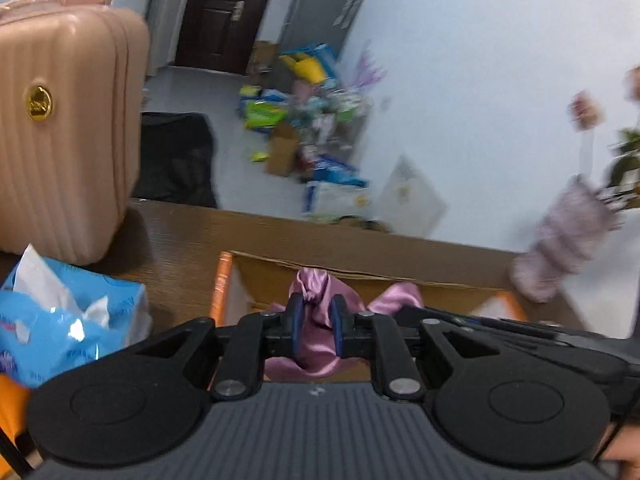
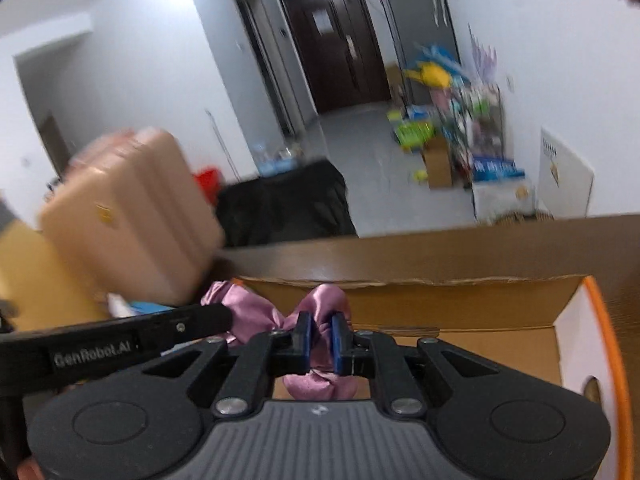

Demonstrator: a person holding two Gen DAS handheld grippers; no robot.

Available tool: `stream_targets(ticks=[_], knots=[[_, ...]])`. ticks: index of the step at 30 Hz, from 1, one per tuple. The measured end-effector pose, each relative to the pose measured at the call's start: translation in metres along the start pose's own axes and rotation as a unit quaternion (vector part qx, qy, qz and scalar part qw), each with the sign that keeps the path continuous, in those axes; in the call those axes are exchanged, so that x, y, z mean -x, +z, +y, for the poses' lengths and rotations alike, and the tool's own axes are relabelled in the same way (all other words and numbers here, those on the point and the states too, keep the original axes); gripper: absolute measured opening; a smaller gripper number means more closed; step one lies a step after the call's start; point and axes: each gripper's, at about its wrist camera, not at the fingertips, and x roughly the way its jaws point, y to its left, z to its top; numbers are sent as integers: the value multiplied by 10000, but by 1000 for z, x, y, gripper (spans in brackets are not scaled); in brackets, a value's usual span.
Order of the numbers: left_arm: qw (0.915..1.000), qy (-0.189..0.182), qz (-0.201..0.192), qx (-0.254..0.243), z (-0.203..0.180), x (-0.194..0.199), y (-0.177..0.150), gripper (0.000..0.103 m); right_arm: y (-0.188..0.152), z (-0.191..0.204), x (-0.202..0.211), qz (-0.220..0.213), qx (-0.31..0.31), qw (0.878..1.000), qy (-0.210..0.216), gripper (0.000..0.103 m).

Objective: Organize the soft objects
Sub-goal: 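Open both tools to release the bow inside the box, then move both tools back to the clear iridescent plastic bag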

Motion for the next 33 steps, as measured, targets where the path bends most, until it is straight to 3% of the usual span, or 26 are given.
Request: stream_targets(ticks=[2,6,9,11,15,20,25,29,33], knots=[[9996,268,22,-131,1,-16,3,14,0,-3,-22,125,-46,9999,-87,13],[9989,372,110,-276,8,-28,6,18,-5,-2,-42,161,-8,9996,-213,20],[9982,477,-22,-371,10,-18,5,32,-4,-1,-36,103,-18,9999,-123,32],[9977,535,-147,-400,11,-4,5,39,2,-3,-18,-66,-7,9998,-163,32],[9960,652,-320,-523,9,39,8,46,9,-8,36,-321,41,9992,-232,36],[9902,897,-708,-800,-3,118,8,73,4,-16,126,-738,125,9960,-485,51],[9869,971,-952,-866,-10,199,-12,80,-22,-24,215,-1156,97,9909,-676,56],[9823,1055,-1222,-952,-20,254,-44,85,-58,-19,273,-1440,230,9865,-742,62],[9739,1165,-1613,-1089,-29,302,-105,95,-114,-5,325,-1890,492,9788,-610,74]])
